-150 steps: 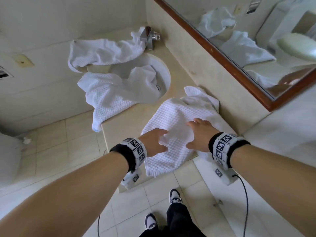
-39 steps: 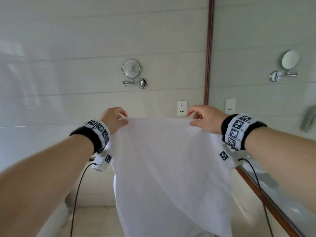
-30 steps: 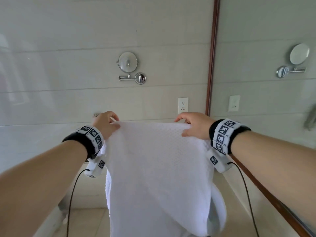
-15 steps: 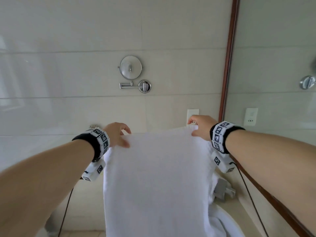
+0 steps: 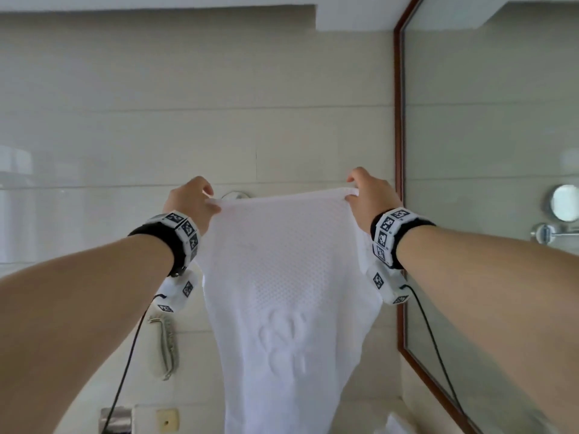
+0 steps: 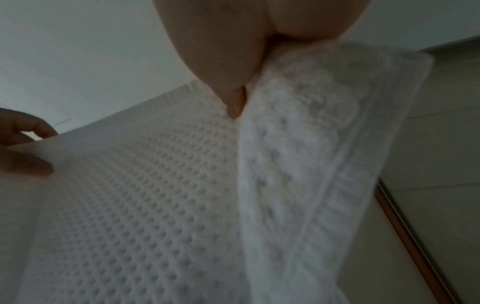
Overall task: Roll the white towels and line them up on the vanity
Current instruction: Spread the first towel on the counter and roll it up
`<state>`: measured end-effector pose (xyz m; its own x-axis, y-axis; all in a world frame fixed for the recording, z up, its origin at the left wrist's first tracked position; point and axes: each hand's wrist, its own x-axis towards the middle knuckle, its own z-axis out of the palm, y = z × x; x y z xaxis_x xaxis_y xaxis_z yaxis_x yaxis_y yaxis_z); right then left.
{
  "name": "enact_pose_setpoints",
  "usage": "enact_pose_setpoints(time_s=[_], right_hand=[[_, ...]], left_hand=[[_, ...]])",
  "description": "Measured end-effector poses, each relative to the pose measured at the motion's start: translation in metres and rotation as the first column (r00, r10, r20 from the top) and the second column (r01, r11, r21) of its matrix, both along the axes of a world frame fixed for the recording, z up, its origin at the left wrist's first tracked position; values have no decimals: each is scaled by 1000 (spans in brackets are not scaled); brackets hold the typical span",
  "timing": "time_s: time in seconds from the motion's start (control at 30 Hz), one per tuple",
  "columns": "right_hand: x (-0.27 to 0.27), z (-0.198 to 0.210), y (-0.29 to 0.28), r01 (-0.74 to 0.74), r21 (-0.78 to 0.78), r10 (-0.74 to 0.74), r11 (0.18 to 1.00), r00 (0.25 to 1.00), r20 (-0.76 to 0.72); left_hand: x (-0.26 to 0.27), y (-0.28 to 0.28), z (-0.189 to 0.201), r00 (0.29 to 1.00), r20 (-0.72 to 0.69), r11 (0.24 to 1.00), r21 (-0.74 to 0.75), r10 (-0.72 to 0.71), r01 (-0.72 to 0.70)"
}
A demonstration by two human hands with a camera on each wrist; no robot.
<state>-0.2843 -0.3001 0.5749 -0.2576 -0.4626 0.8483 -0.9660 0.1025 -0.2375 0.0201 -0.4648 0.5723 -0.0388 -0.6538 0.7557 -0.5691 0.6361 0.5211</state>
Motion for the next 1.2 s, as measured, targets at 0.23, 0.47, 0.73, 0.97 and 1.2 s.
enact_pose_setpoints(time_s=[0.23,0.47,0.73,0.97,1.2], right_hand=[[8,-91,109,-155,105,141,982,981,136],[26,-283,219,-260,408,82,875,911,403],[56,-500,343,-442,674,-130,592,773,620],[85,-585,422,-428,817,-299,387,780,550],[105,-627,457,-449,867,-343,217,796,498]], left_hand=[[44,98,-74,990,63,989,95,-123,117],[79,210,-267,946,239,884,459,-219,89],[118,344,-480,847,388,651,756,-364,-66],[160,418,-586,790,354,414,899,-500,-141],[180,443,-633,739,344,325,929,-579,-177]])
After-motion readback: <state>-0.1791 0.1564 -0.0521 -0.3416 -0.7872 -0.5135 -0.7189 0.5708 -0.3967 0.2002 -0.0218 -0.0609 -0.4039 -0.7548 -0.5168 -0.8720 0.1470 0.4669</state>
